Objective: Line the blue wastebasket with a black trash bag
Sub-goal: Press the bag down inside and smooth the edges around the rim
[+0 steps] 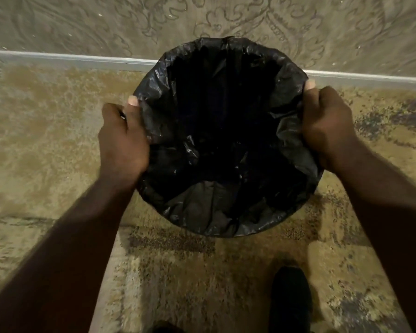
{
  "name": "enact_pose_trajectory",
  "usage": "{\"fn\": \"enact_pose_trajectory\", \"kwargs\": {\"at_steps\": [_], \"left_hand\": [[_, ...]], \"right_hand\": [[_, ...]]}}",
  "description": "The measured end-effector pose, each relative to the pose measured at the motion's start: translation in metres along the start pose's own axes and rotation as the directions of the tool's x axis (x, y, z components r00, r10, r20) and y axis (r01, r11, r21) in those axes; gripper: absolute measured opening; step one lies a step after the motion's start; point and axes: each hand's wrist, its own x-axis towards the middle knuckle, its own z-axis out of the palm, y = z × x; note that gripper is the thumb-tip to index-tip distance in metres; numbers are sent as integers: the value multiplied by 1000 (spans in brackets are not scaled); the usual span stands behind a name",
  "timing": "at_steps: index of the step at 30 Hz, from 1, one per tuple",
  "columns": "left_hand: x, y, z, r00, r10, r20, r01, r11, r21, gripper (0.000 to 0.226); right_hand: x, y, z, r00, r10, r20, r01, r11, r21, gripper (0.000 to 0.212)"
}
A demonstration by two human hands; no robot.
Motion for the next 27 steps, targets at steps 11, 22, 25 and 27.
{"fn": "enact_pose_trajectory", "kwargs": {"at_steps": [11,22,25,27], "left_hand": [[-26,-5,-27,959,-246,138,279,905,-321,57],[-83,35,8,464,172,869,-773,558,302,44],[-70,23,7,374,-78,924,-783,508,359,63],[-65,22,2,326,-159,932,-738,574,356,70]], "right_hand": [[-41,27,-26,890,417,184,-439,677,591,60],[-101,-38,-14,772,-358,525,550,791,-268,31],[-101,-32,-3,607,-132,784,588,738,-331,55],[-99,-23,-5,581,-75,810,563,756,-334,62]]}}
